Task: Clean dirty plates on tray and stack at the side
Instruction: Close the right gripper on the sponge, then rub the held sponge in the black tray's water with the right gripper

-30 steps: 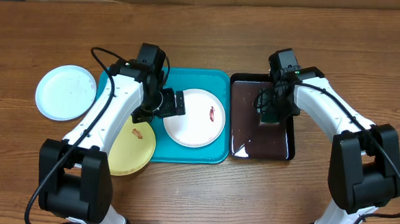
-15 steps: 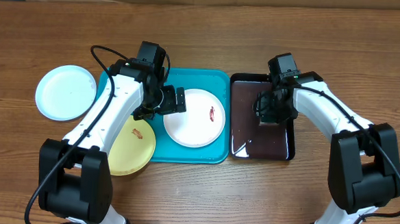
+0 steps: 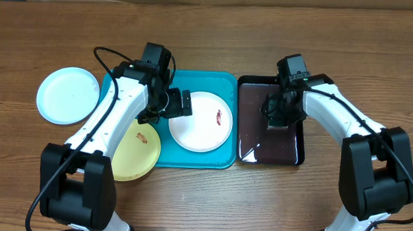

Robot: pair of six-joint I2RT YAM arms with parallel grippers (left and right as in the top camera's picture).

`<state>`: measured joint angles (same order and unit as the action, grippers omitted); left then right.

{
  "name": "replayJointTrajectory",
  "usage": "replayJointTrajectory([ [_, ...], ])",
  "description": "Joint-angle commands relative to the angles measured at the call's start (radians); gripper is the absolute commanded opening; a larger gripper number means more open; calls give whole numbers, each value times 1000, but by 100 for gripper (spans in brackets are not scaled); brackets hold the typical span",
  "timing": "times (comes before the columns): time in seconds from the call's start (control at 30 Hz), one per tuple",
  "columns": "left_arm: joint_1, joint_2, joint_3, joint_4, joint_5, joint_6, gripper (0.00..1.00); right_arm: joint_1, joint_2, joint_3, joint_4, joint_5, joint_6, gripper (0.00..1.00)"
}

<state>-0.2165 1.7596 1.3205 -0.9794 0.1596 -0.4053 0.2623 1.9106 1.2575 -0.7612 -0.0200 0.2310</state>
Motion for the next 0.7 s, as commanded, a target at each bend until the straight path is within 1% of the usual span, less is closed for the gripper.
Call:
replayJointTrajectory([
  [0.0, -6, -7, -5, 1, -6, -2, 100, 2, 10, -14, 16, -8, -2, 57],
  [0.07, -6, -7, -5, 1, -6, -2, 100, 2, 14, -15, 19, -8, -2, 57],
  [0.3, -6, -7, -5, 1, -6, -2, 100, 2, 15, -15, 19, -8, -2, 48],
  [0.33, -6, -7, -5, 0, -6, -2, 100, 2, 15, -15, 19, -8, -2, 49],
  [0.43, -6, -7, -5, 0, -6, -2, 100, 2, 15, -20, 17, -8, -2, 54],
  [0.57, -6, -7, -5, 0, -6, -2, 100, 2, 15, -37, 40, -8, -2, 53],
  [0.6, -6, -7, -5, 1, -6, -2, 100, 2, 15, -40, 43, -8, -2, 51],
  [0.63, -6, -7, -5, 1, -6, -2, 100, 2, 15, -40, 43, -8, -2, 45],
  [0.67, -6, -7, -5, 1, -6, -2, 100, 2, 15, -40, 44, -8, -2, 37],
])
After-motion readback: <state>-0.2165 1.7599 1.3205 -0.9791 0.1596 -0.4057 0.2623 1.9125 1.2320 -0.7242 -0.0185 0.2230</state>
